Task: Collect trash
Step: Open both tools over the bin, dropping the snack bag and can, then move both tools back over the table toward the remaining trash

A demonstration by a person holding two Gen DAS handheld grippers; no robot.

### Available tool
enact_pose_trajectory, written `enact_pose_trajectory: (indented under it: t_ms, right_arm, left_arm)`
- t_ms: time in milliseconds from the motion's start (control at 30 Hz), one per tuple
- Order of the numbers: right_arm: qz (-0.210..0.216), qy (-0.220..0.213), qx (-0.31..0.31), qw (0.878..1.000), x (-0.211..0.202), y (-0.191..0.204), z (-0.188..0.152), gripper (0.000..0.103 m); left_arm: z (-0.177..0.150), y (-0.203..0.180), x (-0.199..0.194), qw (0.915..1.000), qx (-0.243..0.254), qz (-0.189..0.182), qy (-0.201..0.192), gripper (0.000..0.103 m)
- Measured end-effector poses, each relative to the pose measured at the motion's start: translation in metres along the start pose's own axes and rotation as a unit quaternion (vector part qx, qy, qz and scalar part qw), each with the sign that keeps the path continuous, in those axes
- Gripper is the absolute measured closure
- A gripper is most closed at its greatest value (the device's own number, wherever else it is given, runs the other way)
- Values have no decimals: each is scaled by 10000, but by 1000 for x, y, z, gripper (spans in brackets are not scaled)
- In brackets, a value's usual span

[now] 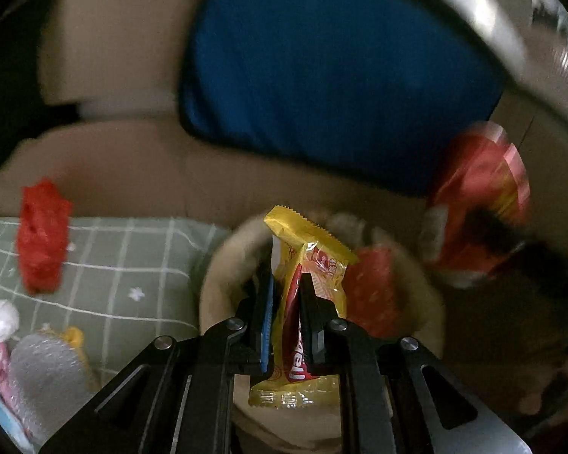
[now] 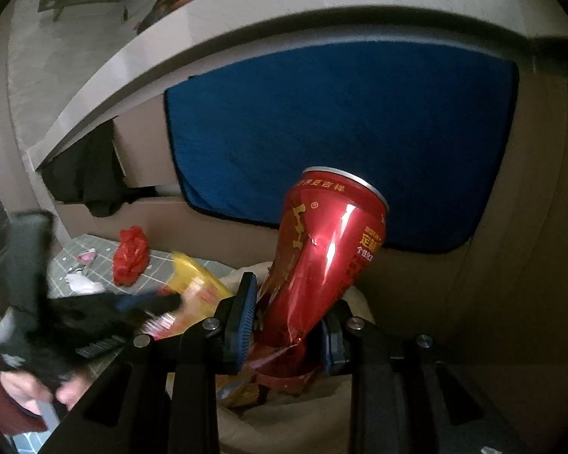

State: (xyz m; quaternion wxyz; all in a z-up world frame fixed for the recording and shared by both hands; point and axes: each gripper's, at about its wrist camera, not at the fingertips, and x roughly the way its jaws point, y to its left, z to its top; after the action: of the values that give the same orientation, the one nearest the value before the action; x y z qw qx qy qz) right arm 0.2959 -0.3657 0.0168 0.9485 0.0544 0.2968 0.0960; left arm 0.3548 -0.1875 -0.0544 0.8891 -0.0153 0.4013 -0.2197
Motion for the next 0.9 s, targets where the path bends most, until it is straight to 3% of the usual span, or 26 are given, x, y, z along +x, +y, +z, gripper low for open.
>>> enact_pose_trajectory:
  t_ms: [167, 267, 333, 367, 433, 533, 733, 900]
  right_arm:
    - [-37, 94, 119, 9999, 14, -8, 1, 76]
    - [-32, 167, 267, 9995, 22, -15, 1, 76]
    - [15, 251, 391, 9989, 28, -20, -1, 76]
    - [40, 290, 430, 9986, 31, -21, -2, 76]
    - [99, 397, 449, 9982, 37, -22, -6, 76]
    - [223, 604, 437, 9970, 50, -15, -11, 76]
    - [593, 1295, 401, 9890, 88, 9, -35, 77]
    - [623, 1883, 442, 9791, 117, 19, -53, 77]
  left_arm:
    - [-2, -23, 52, 9950, 681, 296, 668, 89]
    - [-1, -24, 71, 9927, 652, 292, 975, 89]
    - [0, -19, 73, 9943, 440, 64, 972, 88]
    - [1, -15, 70, 9952, 331, -85, 916, 87]
    - [2, -7, 57, 9963, 103, -353, 780, 73]
    - [3, 7, 30, 9971, -201, -520, 516, 62]
    - [-6, 30, -35, 9960, -799, -274, -274, 61]
    - [-24, 43, -88, 9922, -876, 24, -885, 61]
